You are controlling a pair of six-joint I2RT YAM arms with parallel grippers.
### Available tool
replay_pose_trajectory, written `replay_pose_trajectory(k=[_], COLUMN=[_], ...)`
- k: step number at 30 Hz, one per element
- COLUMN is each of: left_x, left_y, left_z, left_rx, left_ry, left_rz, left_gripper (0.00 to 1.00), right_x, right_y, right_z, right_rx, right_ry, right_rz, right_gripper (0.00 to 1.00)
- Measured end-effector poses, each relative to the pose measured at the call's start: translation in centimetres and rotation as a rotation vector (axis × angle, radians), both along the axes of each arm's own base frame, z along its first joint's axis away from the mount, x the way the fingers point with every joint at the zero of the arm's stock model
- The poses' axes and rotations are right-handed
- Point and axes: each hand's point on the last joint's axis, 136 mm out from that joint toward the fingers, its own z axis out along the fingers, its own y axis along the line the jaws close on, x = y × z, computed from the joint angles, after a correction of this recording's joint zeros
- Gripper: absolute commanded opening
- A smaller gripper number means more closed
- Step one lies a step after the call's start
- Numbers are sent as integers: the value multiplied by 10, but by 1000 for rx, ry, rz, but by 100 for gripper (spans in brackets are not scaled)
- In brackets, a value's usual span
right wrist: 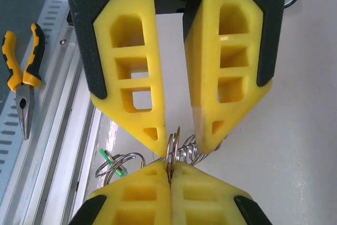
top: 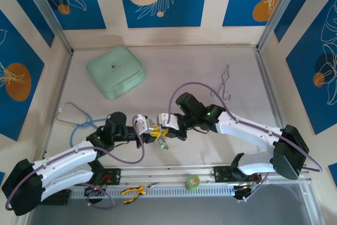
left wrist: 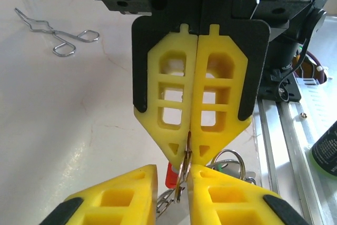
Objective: Put the keys on the keyring
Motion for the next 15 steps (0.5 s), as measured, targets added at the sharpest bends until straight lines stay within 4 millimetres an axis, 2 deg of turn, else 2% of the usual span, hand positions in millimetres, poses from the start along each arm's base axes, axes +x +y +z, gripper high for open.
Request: replay_pose_trajectory(k=[5, 6, 8, 10, 15], left_x=[-5, -5, -6, -6, -6], left_y=[-1, -1, -1, -1, 1], left_z=[-2, -2, -1, -1, 2], left_rx=[9, 9, 9, 6, -34], left_ry=[4, 4, 3, 5, 2], left_rz=[-31, -34, -38, -37, -17], left_gripper=[0, 0, 0, 0, 0], right_x=[1, 1, 1, 3, 7], right_y=[1, 0, 0, -1, -14], right_z=[1, 0, 1, 2, 3], right_rx=[-38, -39, -35, -7, 67], right_ry=[-17, -15, -10, -4, 39], right_rz=[4, 3, -4, -21, -99], right_gripper=[0, 3, 19, 28, 32])
